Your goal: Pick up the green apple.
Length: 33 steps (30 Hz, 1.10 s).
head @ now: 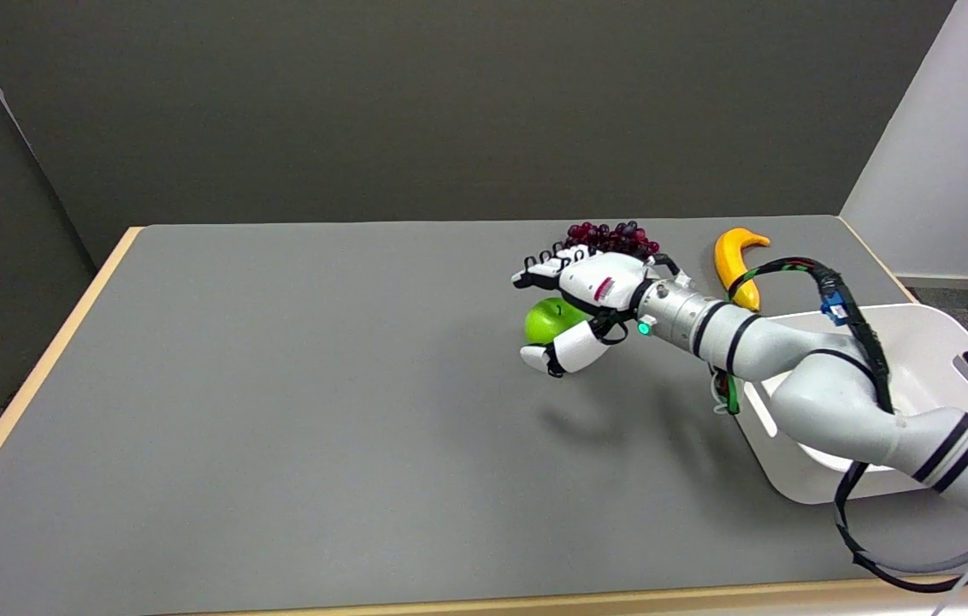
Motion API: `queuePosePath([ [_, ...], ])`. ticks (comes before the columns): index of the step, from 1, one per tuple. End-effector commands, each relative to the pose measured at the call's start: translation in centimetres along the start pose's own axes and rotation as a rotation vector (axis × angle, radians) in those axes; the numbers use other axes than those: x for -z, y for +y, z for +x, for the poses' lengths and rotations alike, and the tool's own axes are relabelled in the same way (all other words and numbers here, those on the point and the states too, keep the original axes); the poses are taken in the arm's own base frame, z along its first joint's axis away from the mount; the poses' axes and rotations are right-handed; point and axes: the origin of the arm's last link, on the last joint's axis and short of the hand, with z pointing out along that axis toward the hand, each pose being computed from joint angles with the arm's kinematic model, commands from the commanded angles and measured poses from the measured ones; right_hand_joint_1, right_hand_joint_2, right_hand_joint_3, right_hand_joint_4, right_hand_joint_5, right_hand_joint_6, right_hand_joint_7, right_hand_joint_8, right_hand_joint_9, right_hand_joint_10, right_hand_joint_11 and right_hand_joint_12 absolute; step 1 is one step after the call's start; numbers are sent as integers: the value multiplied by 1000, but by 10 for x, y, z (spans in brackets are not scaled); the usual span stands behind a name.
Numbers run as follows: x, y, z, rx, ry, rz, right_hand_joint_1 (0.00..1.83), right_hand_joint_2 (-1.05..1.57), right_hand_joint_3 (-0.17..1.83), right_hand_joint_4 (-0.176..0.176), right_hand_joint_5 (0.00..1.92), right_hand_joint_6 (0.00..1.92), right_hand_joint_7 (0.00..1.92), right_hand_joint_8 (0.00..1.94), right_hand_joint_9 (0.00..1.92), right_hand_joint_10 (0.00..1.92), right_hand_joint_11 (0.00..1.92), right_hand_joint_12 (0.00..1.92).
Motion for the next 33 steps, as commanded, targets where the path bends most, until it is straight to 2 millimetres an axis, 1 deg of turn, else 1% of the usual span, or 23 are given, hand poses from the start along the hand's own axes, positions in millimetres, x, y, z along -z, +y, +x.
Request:
queuePosePath([
  [1,-25,5,-10,13,12,-25,397,563,836,19,190,373,215,282,40,605,-1,911],
  [5,-26,9,-14,10,5,-36,399,561,835,19,190,375,215,284,41,605,-1,916],
  [8,-25,11,-20,6,-13,-44,395,568,824,18,193,374,214,286,42,602,-1,904],
  [11,-23,14,-28,2,-39,-55,367,524,934,17,161,453,175,375,25,636,-1,908],
  [13,-21,15,-33,-1,-53,-60,372,531,922,17,166,443,181,364,29,632,-1,916],
  [15,-19,17,-37,-1,-63,-63,400,567,829,18,194,379,212,289,47,609,-1,946],
  [17,-17,16,-41,-1,-72,-63,378,530,939,18,163,453,178,374,30,641,-1,971],
  [25,-14,13,-43,11,-74,-56,413,545,935,20,171,436,183,346,71,662,-1,1117],
  [26,-14,13,-43,17,-72,-55,451,555,941,20,174,435,187,344,87,673,17,1150],
  [28,-15,11,-41,40,-67,-47,651,597,979,15,189,437,211,348,174,736,135,1313],
  [30,-15,10,-41,60,-61,-42,717,607,988,10,201,446,229,356,219,770,200,1400],
  [32,-15,9,-40,70,-51,-37,887,629,976,5,244,460,319,386,307,887,352,1593],
  [33,-15,8,-39,74,-45,-33,905,653,977,2,259,494,350,417,342,932,396,1622],
])
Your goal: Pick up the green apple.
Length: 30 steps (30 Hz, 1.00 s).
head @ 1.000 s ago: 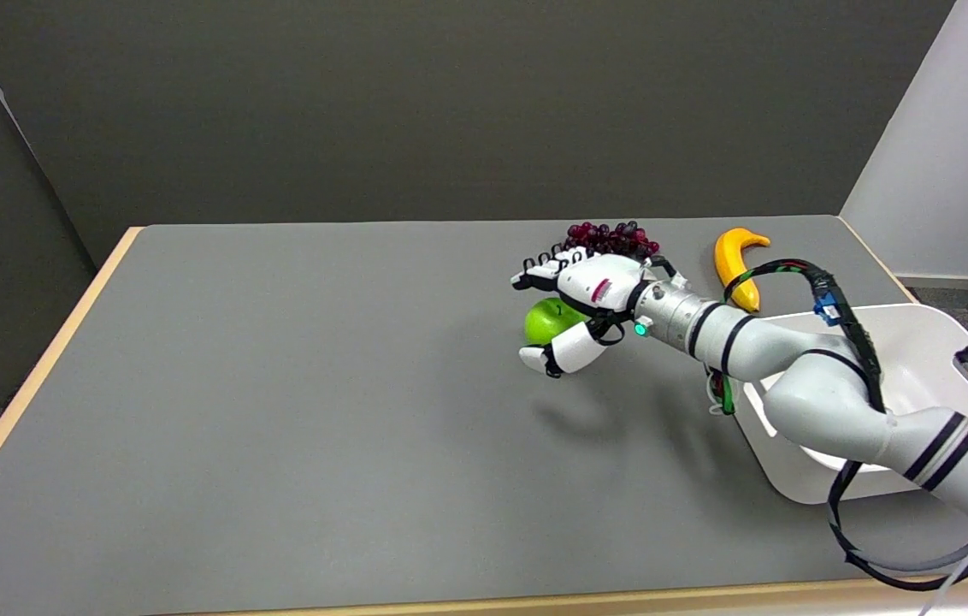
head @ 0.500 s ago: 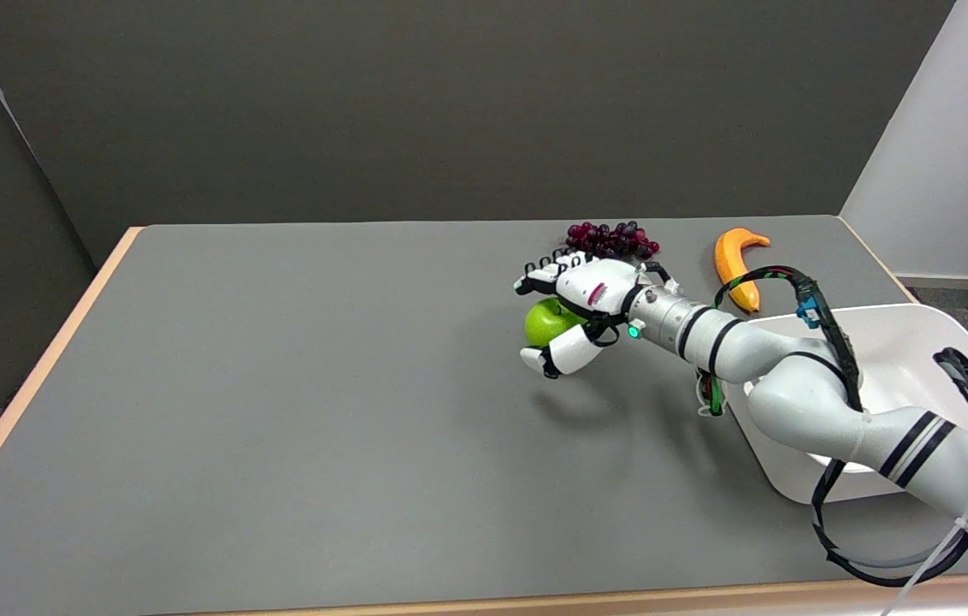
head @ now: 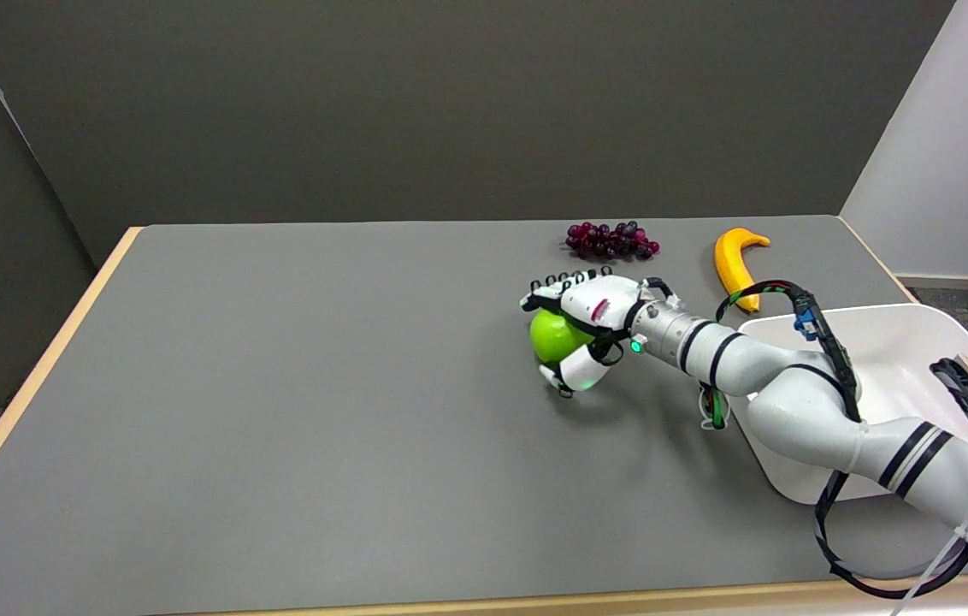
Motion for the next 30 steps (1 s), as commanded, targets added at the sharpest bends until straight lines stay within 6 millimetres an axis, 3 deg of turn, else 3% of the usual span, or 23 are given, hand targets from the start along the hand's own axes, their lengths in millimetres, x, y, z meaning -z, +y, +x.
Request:
queuePosePath([
  [1,2,-5,-5,67,14,17,925,680,978,-2,275,533,386,452,382,983,446,1654],
  [4,3,-6,-5,73,26,21,1030,906,792,-39,347,1149,571,1042,614,1253,537,1864],
  [6,4,-6,-6,71,32,24,1092,1314,126,-70,413,1712,655,1623,643,1484,407,1921],
  [8,4,-7,-6,70,39,26,1281,1365,-10,-146,357,1678,564,1671,660,1773,461,1921],
  [14,6,-9,3,54,110,39,1255,1396,11,-138,315,1696,484,1786,629,1880,396,1919],
  [15,7,-9,8,45,135,42,1192,1380,55,-121,340,1700,519,1797,625,1855,360,1919],
  [17,10,-8,25,12,217,49,1049,1340,175,-80,387,1721,587,1834,612,1822,286,1921],
  [19,15,-8,44,-13,301,60,1046,1320,219,-75,397,1718,585,1851,628,1867,290,1921],
  [26,60,1,123,71,613,39,1078,1257,286,-91,435,1670,637,1794,699,1880,417,1921],
  [30,102,30,156,172,755,-104,1098,1206,350,-96,466,1641,672,1756,741,1870,525,1921],
])
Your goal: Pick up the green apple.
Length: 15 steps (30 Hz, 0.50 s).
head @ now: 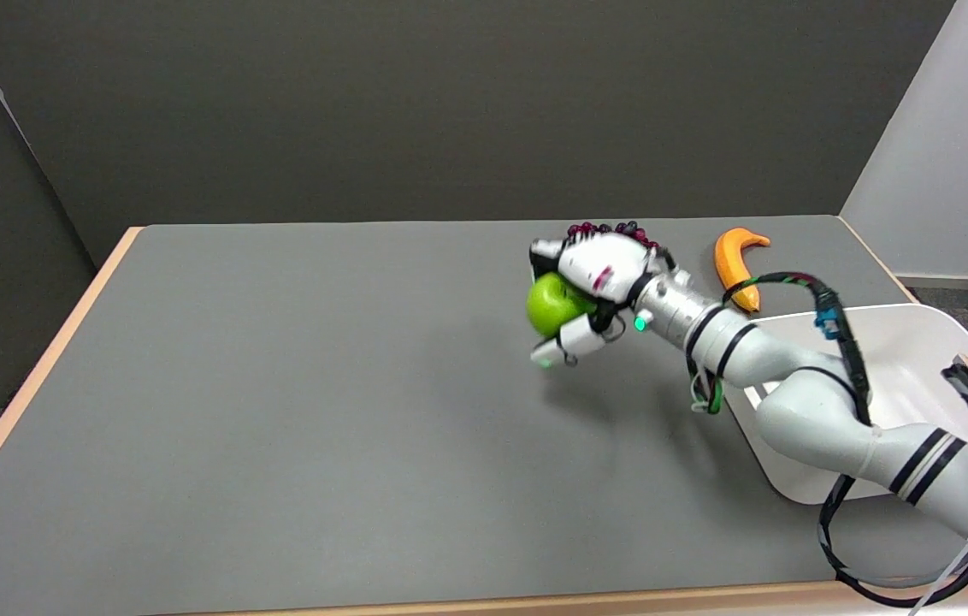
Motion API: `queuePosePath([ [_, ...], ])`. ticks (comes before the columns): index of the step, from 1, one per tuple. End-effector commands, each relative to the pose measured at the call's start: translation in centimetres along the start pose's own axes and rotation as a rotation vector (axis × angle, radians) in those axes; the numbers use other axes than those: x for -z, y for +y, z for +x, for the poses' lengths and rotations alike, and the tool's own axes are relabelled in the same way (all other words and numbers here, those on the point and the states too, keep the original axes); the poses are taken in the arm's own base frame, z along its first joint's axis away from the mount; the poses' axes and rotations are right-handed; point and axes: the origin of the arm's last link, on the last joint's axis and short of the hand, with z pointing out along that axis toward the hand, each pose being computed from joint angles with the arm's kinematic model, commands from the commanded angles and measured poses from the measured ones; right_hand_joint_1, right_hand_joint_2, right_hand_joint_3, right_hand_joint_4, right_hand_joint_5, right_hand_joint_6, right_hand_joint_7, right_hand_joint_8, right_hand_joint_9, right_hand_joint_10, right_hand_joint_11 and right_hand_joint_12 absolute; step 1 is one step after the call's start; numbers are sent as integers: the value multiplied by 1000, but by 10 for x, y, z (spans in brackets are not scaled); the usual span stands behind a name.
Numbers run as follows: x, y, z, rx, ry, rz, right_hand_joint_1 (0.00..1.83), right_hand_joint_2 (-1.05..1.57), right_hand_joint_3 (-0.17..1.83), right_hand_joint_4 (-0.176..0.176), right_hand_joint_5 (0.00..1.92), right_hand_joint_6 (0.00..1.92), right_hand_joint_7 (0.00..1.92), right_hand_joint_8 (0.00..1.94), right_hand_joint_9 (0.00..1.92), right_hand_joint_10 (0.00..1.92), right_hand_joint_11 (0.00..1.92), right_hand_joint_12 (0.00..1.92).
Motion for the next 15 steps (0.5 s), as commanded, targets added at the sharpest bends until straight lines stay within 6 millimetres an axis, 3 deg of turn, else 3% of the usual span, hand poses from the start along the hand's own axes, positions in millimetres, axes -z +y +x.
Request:
queuePosePath([
  [1,73,47,143,171,555,-178,1104,1193,364,-100,472,1632,682,1747,752,1869,554,1921],
  [7,149,102,135,-48,756,-399,1117,1161,406,-104,492,1618,702,1728,772,1858,634,1921],
  [10,179,114,127,-64,819,-470,1117,1151,428,-103,493,1623,704,1731,780,1865,697,1921],
  [15,228,131,106,-68,885,-600,1115,1171,393,-106,485,1622,695,1738,762,1878,592,1921],
])
